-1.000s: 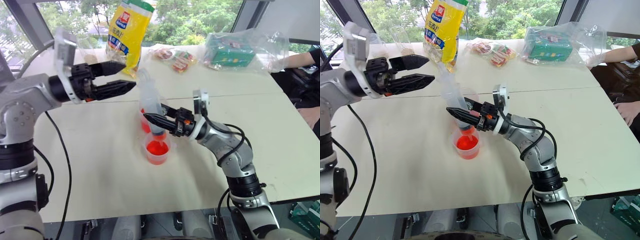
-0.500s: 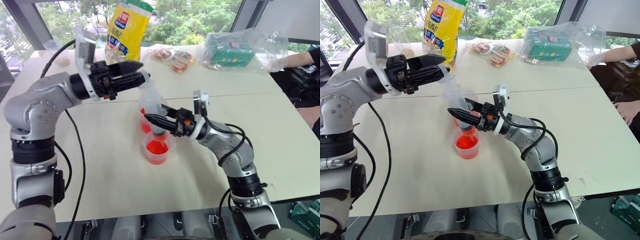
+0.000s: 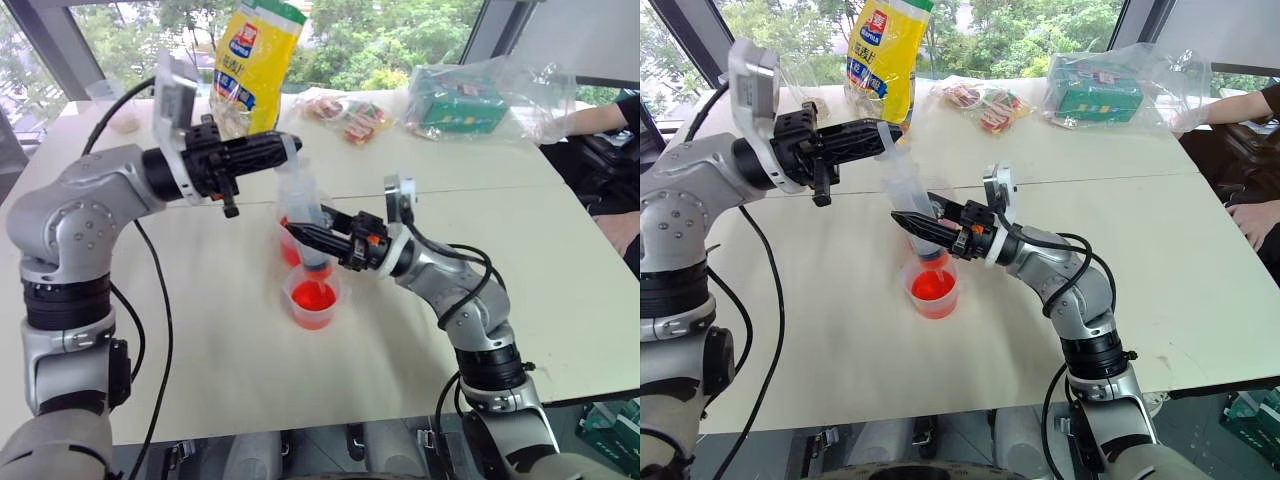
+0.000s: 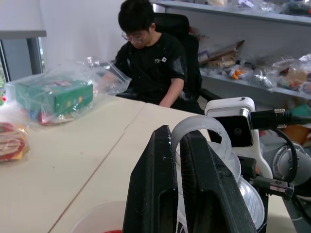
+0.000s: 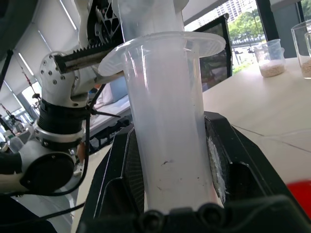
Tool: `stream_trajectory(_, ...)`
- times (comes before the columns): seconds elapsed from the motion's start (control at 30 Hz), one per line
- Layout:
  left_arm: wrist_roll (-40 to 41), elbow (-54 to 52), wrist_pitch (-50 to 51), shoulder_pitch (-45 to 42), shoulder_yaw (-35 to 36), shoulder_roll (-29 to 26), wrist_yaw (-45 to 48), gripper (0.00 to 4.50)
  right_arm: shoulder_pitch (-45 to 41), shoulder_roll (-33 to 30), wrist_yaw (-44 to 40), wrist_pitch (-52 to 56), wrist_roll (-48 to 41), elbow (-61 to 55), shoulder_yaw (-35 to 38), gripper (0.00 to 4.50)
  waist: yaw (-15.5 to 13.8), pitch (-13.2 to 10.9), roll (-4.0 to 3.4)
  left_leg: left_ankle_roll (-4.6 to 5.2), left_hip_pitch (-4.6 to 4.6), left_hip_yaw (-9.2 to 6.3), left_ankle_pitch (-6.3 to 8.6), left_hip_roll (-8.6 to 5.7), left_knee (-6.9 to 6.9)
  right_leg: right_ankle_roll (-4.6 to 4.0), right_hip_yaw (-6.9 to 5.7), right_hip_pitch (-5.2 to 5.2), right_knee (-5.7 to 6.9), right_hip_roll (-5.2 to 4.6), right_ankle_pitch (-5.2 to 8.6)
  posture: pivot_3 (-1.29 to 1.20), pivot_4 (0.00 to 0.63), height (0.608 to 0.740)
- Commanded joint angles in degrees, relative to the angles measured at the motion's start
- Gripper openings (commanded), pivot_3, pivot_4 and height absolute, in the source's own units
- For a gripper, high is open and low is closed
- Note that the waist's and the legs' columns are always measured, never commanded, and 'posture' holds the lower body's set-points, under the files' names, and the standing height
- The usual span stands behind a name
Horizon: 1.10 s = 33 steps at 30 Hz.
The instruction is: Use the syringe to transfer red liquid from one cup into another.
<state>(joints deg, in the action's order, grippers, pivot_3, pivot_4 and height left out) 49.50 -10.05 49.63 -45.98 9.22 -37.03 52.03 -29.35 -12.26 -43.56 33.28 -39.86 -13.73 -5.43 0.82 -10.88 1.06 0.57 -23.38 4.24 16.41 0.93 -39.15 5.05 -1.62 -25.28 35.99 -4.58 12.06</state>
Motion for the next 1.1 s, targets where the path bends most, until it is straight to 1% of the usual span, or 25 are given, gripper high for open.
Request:
stream_trajectory(0.03, 1.12, -3.30, 0.89, 0.37, -2.63, 0.15, 1.67, 0.01, -3.49, 1.84, 1.95, 0.01, -3.94, -4.79, 2.53, 1.38, 0.00, 0.00, 0.00, 0.00, 0.00, 0.00, 0.00, 0.00, 0.00, 0.00, 0.00, 0.00, 0.00, 0.00, 0.00, 0.00, 0.150, 0.740)
stream_trajectory(0.47, 2.59, -5.85, 2.98, 2.08, -3.73, 0.54, 1.82, 0.01, -5.87, 3.02, 5.99, 2.38, -7.62, -6.62, 4.37, 1.38, 0.01, 0.00, 0.00, 0.00, 0.00, -0.01, 0.00, 0.00, 0.00, 0.00, 0.00, 0.00, 0.00, 0.00, 0.00, 0.00, 0.150, 0.740)
stream_trajectory(0.73, 2.62, -5.11, 4.17, 1.73, -3.40, 0.35, 1.74, 0.01, -5.49, 2.75, 6.14, 2.98, -7.87, -6.88, 4.64, 1.38, 0.00, 0.00, 0.00, 0.00, -0.01, 0.00, 0.00, 0.00, 0.00, 0.00, 0.00, 0.00, 0.00, 0.00, 0.00, 0.00, 0.150, 0.740)
stream_trajectory(0.8, 2.37, -3.77, 4.35, 0.95, -2.71, -0.01, 1.52, 0.70, -4.76, 2.65, 5.87, 2.98, -7.55, -6.80, 4.27, 1.38, 0.00, 0.00, 0.00, 0.00, -0.01, -0.01, 0.00, 0.00, 0.00, 0.00, 0.00, 0.00, 0.00, 0.00, 0.00, 0.00, 0.150, 0.740)
stream_trajectory(0.83, 2.15, -3.26, 4.26, 0.64, -2.20, -0.44, 1.48, 0.96, -4.19, 2.55, 5.67, 2.99, -7.37, -6.90, 3.99, 1.38, 0.00, 0.00, 0.00, 0.00, -0.01, 0.00, 0.00, 0.00, 0.00, 0.00, 0.00, 0.00, 0.00, 0.00, 0.00, 0.00, 0.150, 0.740)
stream_trajectory(1.07, 1.47, -1.33, 3.48, 0.02, 1.16, -4.04, 1.39, 4.32, -2.31, 2.38, 5.65, 3.62, -7.28, -6.81, 3.84, 1.38, 0.08, 0.00, 0.00, 0.00, -0.01, -0.01, 0.00, 0.00, 0.00, 0.00, 0.00, 0.00, 0.00, 0.01, 0.00, 0.00, 0.150, 0.740)
stream_trajectory(1.1, 1.17, -1.30, 3.09, 0.44, 1.94, -4.96, 1.47, 4.44, -2.17, 2.34, 5.79, 3.77, -7.31, -6.73, 3.99, 1.38, 0.09, 0.00, 0.00, 0.00, -0.01, -0.01, 0.00, 0.00, 0.00, 0.00, 0.00, 0.00, 0.00, 0.01, 0.00, 0.00, 0.150, 0.740)
